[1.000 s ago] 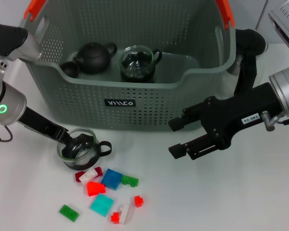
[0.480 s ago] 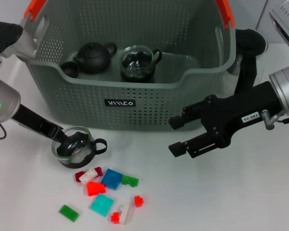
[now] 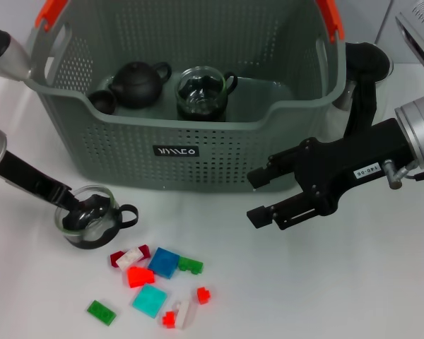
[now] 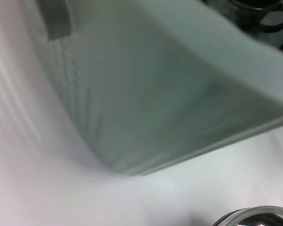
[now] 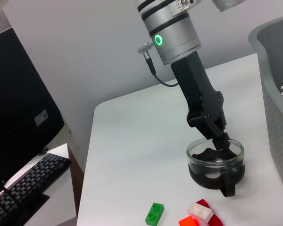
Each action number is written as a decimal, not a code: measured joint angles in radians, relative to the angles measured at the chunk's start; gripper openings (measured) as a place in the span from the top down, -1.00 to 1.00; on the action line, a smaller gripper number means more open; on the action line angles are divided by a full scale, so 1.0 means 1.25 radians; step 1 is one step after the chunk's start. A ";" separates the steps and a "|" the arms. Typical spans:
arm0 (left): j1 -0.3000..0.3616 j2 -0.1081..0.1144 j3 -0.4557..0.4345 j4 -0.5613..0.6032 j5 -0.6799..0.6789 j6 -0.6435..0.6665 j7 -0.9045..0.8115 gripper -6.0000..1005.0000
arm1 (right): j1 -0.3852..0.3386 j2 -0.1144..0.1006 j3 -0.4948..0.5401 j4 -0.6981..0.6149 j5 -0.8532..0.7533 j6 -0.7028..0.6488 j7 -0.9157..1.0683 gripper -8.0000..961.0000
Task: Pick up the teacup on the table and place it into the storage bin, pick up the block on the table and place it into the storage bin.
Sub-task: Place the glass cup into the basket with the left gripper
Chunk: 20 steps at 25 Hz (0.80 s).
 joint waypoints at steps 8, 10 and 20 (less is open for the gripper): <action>0.013 0.003 -0.005 -0.064 -0.018 0.074 0.010 0.90 | 0.000 0.001 0.004 0.000 0.000 0.000 0.000 -0.59; 0.013 0.006 -0.013 -0.091 -0.031 0.133 0.019 0.90 | 0.001 0.001 0.004 0.000 0.000 0.000 0.000 -0.59; -0.011 0.069 -0.098 -0.117 -0.255 0.337 0.041 0.90 | 0.005 -0.003 0.014 -0.001 0.000 -0.006 -0.006 -0.59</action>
